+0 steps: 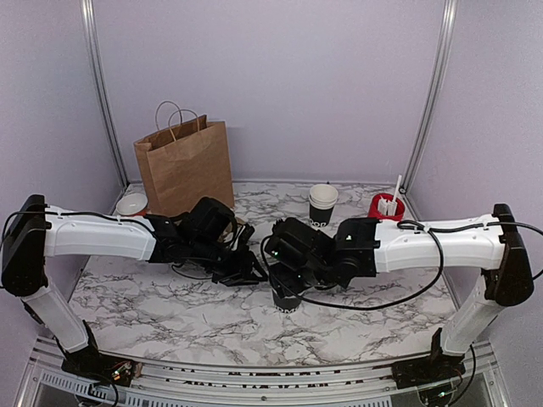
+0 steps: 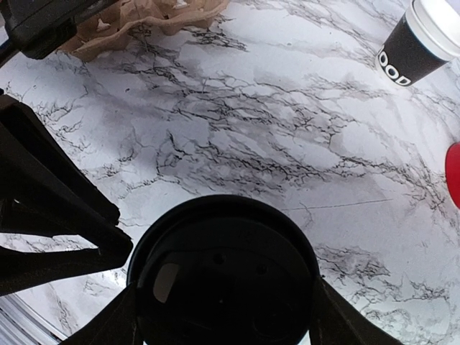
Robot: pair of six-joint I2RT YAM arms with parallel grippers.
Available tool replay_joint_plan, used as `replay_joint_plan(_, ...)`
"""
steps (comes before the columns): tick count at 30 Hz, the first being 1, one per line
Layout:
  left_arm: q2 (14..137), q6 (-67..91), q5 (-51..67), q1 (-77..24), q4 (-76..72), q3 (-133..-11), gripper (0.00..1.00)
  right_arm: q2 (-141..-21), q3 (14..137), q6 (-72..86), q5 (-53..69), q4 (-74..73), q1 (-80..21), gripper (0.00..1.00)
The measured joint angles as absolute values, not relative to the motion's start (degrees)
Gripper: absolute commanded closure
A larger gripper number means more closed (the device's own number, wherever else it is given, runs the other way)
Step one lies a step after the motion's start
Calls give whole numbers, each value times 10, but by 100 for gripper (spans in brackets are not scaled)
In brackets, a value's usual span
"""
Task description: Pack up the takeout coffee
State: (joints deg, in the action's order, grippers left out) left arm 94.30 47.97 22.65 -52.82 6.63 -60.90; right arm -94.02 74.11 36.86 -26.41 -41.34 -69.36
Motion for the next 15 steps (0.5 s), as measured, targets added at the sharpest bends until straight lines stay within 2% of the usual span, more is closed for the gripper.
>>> replay_joint_plan(15,943,479,227,-528,66,-609,71,-940,743,360,-230,-409,-675,27)
